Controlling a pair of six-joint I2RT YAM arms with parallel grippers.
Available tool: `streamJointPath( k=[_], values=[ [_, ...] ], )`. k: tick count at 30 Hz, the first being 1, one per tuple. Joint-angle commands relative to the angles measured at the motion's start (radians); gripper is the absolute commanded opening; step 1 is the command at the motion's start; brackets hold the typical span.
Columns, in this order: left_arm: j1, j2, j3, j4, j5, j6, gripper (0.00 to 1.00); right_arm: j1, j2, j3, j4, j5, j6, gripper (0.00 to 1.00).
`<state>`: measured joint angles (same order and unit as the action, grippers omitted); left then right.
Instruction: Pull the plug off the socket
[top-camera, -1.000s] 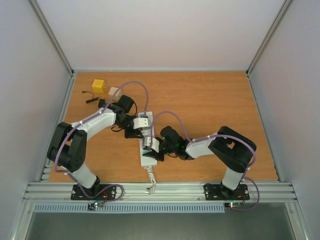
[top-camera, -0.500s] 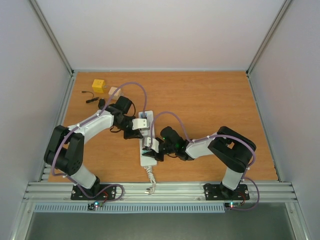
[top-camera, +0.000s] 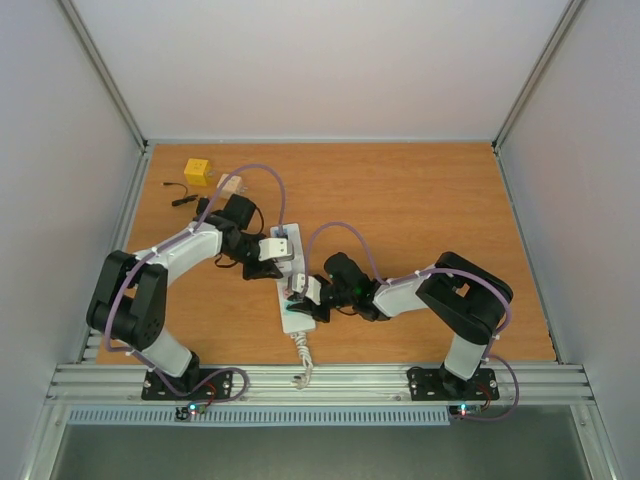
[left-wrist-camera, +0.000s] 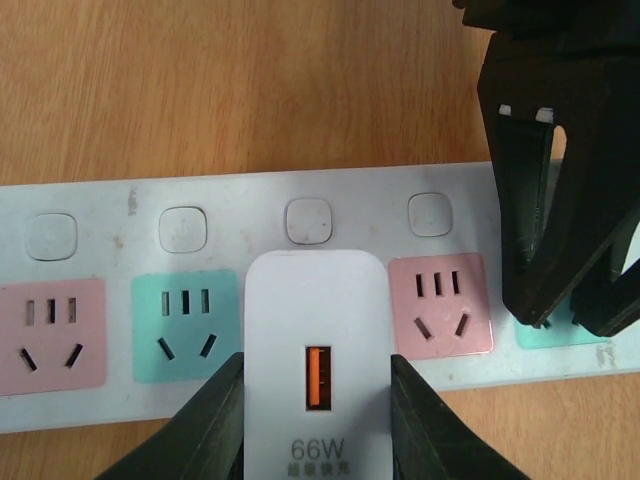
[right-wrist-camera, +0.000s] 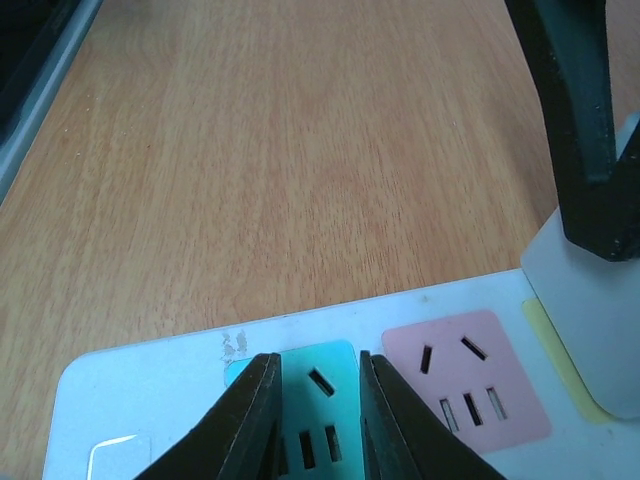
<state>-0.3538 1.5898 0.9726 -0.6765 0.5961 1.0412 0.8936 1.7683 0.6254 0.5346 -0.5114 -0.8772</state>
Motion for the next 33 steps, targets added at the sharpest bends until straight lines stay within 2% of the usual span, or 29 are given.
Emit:
streamJointPath(
  k=[1, 20, 27, 33],
  values=[
    [0.008, -0.076, 0.002, 0.008, 0.17, 0.012, 0.08, -0.019, 0.048, -0.046, -0.139, 0.062, -0.025, 0.24],
    [0.062, -0.097, 0.036, -0.014, 0.217, -0.03, 0.05, -0.019, 0.04, -0.033, -0.145, 0.054, 0.004, 0.24],
    [0.178, -0.128, 0.046, 0.006, 0.287, -0.174, 0.06, -0.019, -0.025, 0.014, -0.186, 0.032, 0.038, 0.32],
    [0.309, -0.159, 0.016, 0.043, 0.332, -0.32, 0.08, -0.019, -0.087, 0.064, -0.23, 0.008, 0.081, 0.47]
  ],
)
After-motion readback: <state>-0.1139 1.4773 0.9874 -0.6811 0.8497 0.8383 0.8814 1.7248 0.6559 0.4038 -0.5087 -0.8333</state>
